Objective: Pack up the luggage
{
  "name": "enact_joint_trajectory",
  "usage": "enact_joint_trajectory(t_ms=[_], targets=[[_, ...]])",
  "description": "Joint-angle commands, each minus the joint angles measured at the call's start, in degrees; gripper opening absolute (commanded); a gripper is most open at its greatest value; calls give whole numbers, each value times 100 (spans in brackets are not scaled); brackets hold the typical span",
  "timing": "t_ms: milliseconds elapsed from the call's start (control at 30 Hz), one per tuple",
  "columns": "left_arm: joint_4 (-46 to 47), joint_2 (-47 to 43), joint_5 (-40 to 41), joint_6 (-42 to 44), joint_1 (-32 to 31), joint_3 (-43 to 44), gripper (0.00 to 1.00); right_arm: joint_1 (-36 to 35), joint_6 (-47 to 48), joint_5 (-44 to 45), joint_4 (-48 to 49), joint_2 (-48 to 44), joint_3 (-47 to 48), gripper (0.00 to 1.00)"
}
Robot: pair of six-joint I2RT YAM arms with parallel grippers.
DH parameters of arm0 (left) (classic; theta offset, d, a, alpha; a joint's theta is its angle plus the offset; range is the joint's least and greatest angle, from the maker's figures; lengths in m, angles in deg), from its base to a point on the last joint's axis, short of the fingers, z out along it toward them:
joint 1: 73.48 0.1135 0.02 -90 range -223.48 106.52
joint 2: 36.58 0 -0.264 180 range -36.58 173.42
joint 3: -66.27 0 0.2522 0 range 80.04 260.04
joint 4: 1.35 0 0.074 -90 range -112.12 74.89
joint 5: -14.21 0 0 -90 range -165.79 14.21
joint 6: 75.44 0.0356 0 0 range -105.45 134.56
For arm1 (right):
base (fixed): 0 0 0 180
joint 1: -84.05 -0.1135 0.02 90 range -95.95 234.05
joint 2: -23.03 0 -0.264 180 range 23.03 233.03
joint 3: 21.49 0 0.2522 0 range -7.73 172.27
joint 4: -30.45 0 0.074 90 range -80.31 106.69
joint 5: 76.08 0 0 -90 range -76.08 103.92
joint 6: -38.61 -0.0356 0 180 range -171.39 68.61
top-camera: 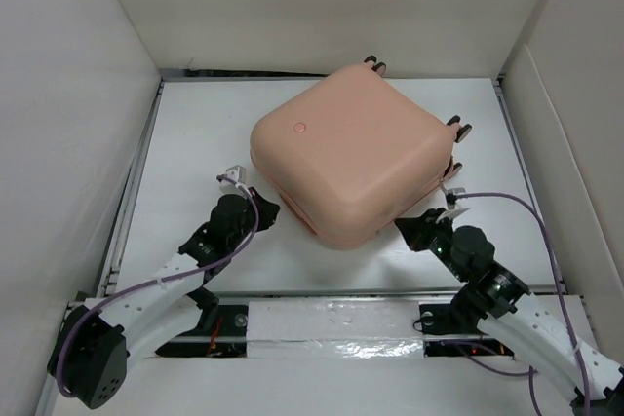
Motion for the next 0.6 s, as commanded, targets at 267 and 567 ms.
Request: enact_joint_trajectory(t_ms=[267,567], targets=[[983,659,-287,72,-37,163,0,1942,-390,1321,328,2474,997,15],[1220,458,-453,116,-38,-286,0,3016,182,-34,2257,4856,1813,15]])
